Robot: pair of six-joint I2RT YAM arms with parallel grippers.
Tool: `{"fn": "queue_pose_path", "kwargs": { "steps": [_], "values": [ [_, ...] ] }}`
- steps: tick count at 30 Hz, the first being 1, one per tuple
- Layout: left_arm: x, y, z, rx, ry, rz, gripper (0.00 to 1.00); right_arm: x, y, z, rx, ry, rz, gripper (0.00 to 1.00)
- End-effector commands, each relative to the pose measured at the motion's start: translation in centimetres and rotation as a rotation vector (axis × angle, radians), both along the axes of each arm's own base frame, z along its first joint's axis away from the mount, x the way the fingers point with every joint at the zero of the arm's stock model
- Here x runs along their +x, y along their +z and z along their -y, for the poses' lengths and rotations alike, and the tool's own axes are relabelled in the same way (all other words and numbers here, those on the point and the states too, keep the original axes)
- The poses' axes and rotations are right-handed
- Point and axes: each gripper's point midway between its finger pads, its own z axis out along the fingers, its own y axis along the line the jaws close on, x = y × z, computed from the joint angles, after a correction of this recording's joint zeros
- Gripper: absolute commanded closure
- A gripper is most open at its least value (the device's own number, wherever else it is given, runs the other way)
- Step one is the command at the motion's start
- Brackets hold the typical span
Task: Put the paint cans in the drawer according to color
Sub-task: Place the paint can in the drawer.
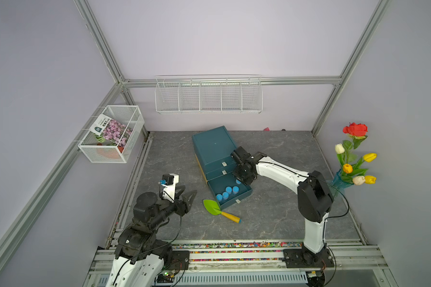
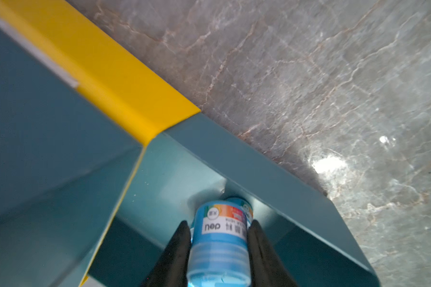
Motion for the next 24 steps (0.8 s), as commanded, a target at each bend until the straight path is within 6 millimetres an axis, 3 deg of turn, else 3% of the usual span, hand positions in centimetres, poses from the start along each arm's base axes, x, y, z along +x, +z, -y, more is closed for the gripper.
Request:
{"fn": "queue_pose_path", "kwargs": {
  "steps": [1,9,17,20,22,24],
  "values": [
    [-0.1,0.1,-0.1,0.001,0.002,0.006,0.36,0.4,-1.0,0.1,-0.022,-0.017,0.009,1.0],
    [-0.1,0.0,-0.1,0.002,0.003,0.005,0.36,-1.2,-2.3,-1.8,0.021,0.074,-0.058,1.0],
    [-0.1,0.0,-0.1,0.0,0.001,0.004,0.36,-2.4,-2.4,-1.3,0.017,0.07,-0.06,0.97],
    [-0.1,0.0,-0.1,0.0,0.002,0.003,0.36,-2.4,-2.5,-1.2,0.015,0.058,-0.064,0.86],
    [-0.1,0.0,-0.1,0.0,0.001,0.003,0.36,-2.3,-2.6,-1.4,0.021,0.053,-0.065,0.67],
    [-0.1,0.0,-0.1,0.0,0.002,0.002,0.36,-2.2,-2.2,-1.4,0.023,0.052,-0.056,0.56]
  ]
}}
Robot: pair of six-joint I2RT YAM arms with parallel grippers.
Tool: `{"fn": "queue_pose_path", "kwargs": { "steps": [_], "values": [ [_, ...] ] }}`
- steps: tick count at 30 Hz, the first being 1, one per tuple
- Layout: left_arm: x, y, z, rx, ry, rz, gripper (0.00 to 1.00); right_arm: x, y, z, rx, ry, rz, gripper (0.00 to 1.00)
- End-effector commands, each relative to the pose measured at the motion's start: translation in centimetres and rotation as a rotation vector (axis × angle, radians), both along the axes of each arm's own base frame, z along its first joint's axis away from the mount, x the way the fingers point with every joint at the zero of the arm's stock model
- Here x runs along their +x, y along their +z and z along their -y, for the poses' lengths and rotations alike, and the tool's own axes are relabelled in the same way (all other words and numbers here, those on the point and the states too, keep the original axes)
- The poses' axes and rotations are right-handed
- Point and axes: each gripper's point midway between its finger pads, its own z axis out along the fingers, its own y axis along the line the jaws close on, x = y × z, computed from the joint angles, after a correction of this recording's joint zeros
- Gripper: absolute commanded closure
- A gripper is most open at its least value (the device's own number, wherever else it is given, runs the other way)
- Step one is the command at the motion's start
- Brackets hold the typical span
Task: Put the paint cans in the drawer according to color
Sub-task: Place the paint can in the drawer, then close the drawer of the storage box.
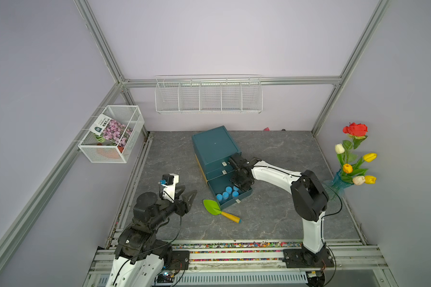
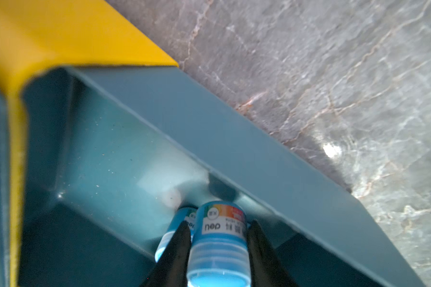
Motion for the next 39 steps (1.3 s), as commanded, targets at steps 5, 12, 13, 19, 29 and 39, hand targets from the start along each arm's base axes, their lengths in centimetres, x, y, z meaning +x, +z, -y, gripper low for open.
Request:
{"fn": "queue_pose_path", "kwargs": {
  "steps": [5,12,13,19,29,39],
  "values": [
    [-0.2,0.0,-0.1,0.001,0.002,0.004,0.36,0.9,3.1,0.1,0.019,-0.009,0.075,0.44],
    [-0.1,0.0,-0.1,0.001,0.003,0.003,0.36,0.9,9.3,1.1,0.086,-0.001,0.209,0.46],
    [-0.2,0.0,-0.1,0.001,0.002,0.003,0.36,0.5,10.0,1.6,0.092,0.006,0.227,0.47],
    [-0.1,-0.1,0.0,0.003,-0.001,0.0,0.36,-3.7,9.4,3.3,0.246,0.073,0.283,0.5],
    [-0.1,-0.2,0.1,0.003,-0.01,-0.008,0.36,-9.0,4.7,4.5,0.549,0.073,0.43,0.59],
    [-0.1,-0.4,0.4,0.001,-0.026,-0.017,0.36,-8.7,1.1,1.0,0.629,0.075,0.444,0.63]
  ]
}}
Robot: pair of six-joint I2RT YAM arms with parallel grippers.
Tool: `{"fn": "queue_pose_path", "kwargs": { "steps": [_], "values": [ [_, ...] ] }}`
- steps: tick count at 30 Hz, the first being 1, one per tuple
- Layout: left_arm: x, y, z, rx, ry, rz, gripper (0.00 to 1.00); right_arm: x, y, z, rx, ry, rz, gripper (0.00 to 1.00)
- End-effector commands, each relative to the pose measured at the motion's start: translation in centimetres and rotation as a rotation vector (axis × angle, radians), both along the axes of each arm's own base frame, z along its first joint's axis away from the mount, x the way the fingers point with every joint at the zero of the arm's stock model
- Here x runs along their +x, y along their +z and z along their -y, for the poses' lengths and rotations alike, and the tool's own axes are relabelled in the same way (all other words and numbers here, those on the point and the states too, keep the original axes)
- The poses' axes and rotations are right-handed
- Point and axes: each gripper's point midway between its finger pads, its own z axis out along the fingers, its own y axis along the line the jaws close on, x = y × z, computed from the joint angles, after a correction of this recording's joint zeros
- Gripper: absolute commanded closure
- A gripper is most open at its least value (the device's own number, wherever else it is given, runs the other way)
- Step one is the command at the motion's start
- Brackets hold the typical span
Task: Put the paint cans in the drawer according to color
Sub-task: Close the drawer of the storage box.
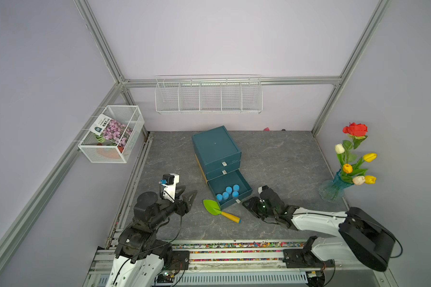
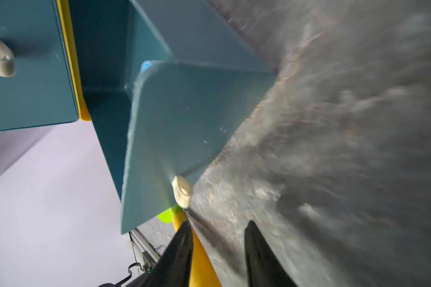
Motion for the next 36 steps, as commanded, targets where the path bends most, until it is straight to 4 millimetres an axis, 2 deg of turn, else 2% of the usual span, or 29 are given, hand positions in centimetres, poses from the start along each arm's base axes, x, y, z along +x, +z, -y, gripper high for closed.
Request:
{"fn": "queue_pose_path", "kwargs": {
  "steps": [1,7,15,23,26,29,36],
  "values": [
    [-0.2,-0.2,0.3,0.001,-0.021,-0.01,0.36,1.7,2.2,-2.3,0.121,-0.018,0.095,0.63],
    [-0.2,-0.2,0.2,0.0,-0.015,-0.008,0.36,2.2,2.1,-2.7,0.107,-0.025,0.104,0.66],
    [-0.1,-0.2,0.2,0.002,-0.012,-0.008,0.36,2.5,0.8,-2.6,0.106,-0.058,0.066,0.75],
    [-0.1,-0.2,0.1,0.002,-0.009,-0.009,0.36,2.9,0.6,-3.0,0.118,-0.059,0.061,0.75],
    [-0.1,-0.2,0.1,0.002,-0.009,-0.008,0.36,3.2,0.9,-2.9,0.118,-0.07,0.072,0.81],
    [-0.1,-0.2,0.1,0.002,-0.011,-0.007,0.36,3.6,1.3,-3.1,0.133,-0.074,0.087,1.0],
    [-0.1,-0.2,0.1,0.002,-0.011,-0.007,0.36,4.9,4.4,-5.0,0.186,-0.043,0.155,1.0]
  ]
}}
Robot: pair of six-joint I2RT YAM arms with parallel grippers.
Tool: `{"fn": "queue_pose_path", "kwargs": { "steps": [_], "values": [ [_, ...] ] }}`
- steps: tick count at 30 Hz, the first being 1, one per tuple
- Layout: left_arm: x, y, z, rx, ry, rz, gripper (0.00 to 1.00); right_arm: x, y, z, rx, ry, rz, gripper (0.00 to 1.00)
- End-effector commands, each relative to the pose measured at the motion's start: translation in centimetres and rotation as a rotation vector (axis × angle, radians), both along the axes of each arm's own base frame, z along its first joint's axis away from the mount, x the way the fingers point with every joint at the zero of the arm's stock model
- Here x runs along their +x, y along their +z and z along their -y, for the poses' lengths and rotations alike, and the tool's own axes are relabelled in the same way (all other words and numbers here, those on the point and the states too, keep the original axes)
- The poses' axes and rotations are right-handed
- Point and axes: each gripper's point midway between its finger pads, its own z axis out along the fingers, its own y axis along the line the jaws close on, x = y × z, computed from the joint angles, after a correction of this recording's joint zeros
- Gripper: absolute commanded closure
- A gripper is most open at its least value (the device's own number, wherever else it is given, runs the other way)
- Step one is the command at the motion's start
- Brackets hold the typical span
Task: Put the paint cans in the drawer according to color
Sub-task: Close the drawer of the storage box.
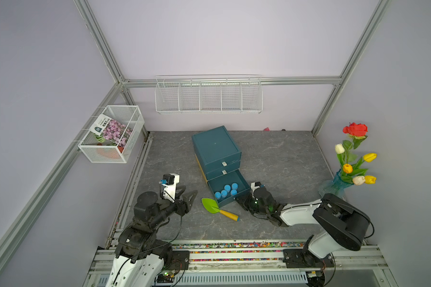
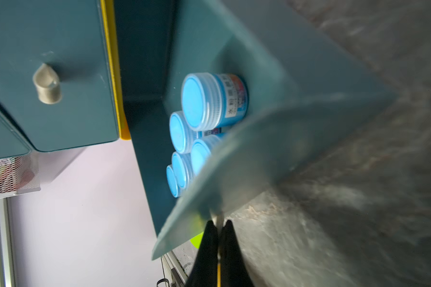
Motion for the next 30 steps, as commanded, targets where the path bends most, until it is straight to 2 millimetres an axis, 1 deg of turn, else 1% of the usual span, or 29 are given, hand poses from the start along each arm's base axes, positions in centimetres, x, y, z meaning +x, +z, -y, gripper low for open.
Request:
{"fn": "queue_pose_path", "kwargs": {
  "steps": [1,4,6,10,14,17,21,25,30],
  "values": [
    [-0.1,-0.2,0.1,0.003,-0.008,-0.007,0.36,1.8,3.3,-1.5,0.045,0.001,0.094,1.0],
    [-0.1,-0.2,0.1,0.003,-0.007,-0.007,0.36,2.7,4.3,-2.0,0.05,-0.009,0.108,1.0],
    [-0.1,-0.1,0.1,0.003,-0.005,-0.004,0.36,3.2,4.4,-2.4,0.053,-0.008,0.111,1.0],
    [-0.1,-0.2,0.0,0.004,-0.004,-0.005,0.36,4.1,3.6,-3.9,0.062,0.015,0.101,1.0],
    [-0.1,-0.1,0.0,0.002,0.0,-0.001,0.36,6.0,3.2,-5.0,0.127,0.011,0.128,1.0],
    [-0.1,-0.1,-0.1,0.002,0.002,-0.005,0.36,7.1,3.1,-5.5,0.128,-0.006,0.128,1.0],
    [0.0,-0.2,-0.1,0.005,0.006,-0.005,0.36,8.2,2.9,-5.8,0.108,-0.023,0.126,1.0],
    [0.0,-0.2,-0.1,0.006,0.007,-0.007,0.36,9.3,2.2,-5.7,0.113,-0.078,0.113,1.0],
    [0.0,-0.2,-0.1,0.006,0.008,-0.009,0.36,10.7,2.4,-6.5,0.136,-0.106,0.114,1.0]
  ]
}}
